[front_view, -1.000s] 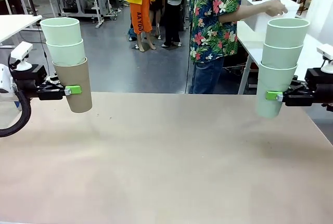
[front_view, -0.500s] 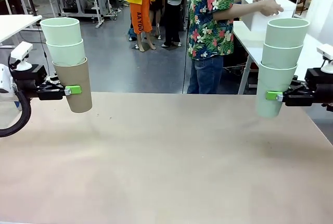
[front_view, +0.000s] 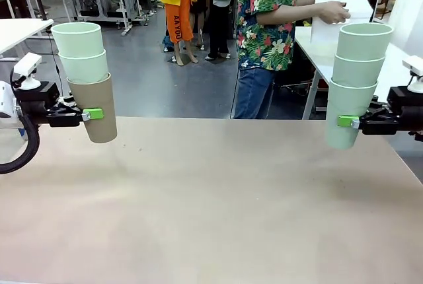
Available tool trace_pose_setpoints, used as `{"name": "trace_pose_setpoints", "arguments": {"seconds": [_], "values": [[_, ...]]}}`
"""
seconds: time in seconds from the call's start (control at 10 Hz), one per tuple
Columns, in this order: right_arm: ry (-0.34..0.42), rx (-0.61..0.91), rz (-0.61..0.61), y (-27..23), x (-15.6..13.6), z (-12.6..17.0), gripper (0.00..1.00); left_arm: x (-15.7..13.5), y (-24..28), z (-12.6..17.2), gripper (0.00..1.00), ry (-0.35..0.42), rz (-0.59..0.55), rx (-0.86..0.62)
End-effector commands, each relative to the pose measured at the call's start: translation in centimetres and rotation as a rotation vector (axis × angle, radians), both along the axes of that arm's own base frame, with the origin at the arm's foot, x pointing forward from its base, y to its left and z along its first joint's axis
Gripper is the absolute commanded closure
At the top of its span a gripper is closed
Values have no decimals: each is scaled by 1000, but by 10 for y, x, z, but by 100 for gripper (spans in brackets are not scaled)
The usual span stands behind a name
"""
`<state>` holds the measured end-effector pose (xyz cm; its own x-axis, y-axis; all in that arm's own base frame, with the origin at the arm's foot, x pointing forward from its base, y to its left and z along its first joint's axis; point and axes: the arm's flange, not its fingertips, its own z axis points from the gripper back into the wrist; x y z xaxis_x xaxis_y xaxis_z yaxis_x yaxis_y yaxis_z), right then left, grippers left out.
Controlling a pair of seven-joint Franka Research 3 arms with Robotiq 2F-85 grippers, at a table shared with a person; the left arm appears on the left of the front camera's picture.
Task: Stack the cups and store them in the basket.
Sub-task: Place the stack of Reusable plastic cups into the Pantry Basket.
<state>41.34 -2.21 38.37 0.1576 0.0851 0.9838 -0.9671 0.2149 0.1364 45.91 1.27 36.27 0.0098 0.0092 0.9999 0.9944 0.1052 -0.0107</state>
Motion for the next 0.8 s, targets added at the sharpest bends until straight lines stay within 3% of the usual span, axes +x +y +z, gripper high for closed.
{"name": "trace_pose_setpoints", "arguments": {"seconds": [0.0,0.7], "values": [[-11,0,1,0,1,4,15,0,-1,5,15,-10,-2,-3],[-11,0,1,0,1,4,15,0,-1,5,15,-10,-2,-3]]}}
